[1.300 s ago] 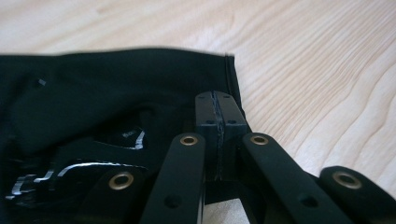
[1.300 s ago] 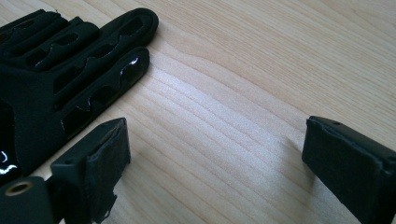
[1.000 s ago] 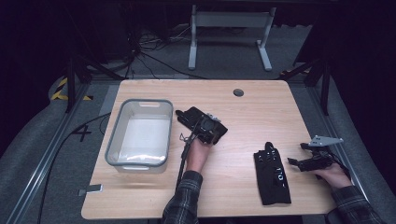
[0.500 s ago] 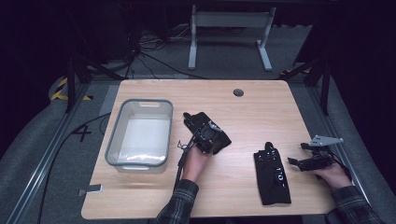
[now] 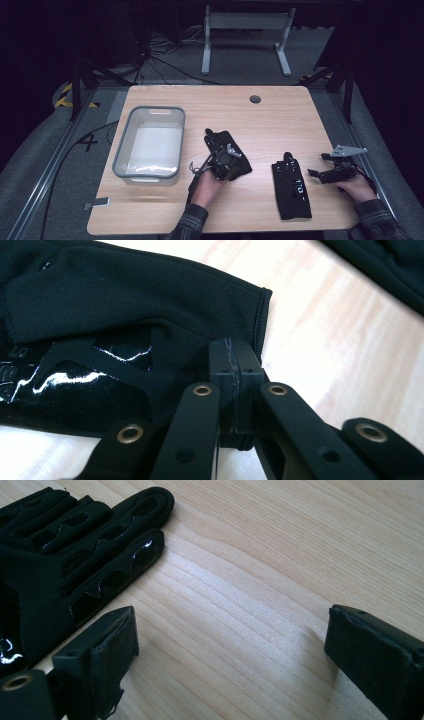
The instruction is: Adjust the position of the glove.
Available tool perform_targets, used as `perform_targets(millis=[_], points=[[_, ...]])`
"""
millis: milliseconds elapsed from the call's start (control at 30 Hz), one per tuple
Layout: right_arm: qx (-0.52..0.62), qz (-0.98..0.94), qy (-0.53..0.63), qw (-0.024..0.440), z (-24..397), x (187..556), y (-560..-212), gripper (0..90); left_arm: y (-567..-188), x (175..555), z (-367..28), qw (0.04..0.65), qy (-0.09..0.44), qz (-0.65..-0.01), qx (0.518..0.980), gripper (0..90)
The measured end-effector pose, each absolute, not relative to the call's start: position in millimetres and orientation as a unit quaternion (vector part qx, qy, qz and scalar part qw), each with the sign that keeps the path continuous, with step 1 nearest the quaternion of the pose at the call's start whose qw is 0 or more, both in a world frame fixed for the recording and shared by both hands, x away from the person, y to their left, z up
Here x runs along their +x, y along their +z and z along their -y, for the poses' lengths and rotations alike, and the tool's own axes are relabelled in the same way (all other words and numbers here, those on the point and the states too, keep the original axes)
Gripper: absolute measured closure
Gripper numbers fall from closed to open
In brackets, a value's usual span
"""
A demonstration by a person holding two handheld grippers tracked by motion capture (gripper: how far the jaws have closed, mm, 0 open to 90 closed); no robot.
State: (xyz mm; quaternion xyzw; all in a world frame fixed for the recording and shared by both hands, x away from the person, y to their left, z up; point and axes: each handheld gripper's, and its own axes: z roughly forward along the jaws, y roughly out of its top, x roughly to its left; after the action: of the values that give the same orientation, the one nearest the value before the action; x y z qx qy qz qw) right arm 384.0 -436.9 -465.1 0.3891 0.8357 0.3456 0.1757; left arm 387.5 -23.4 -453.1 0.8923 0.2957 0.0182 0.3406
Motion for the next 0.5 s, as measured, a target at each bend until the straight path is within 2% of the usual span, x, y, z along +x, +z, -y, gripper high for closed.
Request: perform_targets(millis=[333,500], points=[[0.388,-0.836,0.347,0.176,436.6,383.8,-464.9,8.8,-453.2,352.0,18.5,0.343,-0.006,-0.273,0.899,89.7],[0.385,-0.836,0.348,0.175,436.3,383.6,-464.7,9.9,-446.6,353.2,16.7,0.350,-0.001,-0.275,0.895,89.4]])
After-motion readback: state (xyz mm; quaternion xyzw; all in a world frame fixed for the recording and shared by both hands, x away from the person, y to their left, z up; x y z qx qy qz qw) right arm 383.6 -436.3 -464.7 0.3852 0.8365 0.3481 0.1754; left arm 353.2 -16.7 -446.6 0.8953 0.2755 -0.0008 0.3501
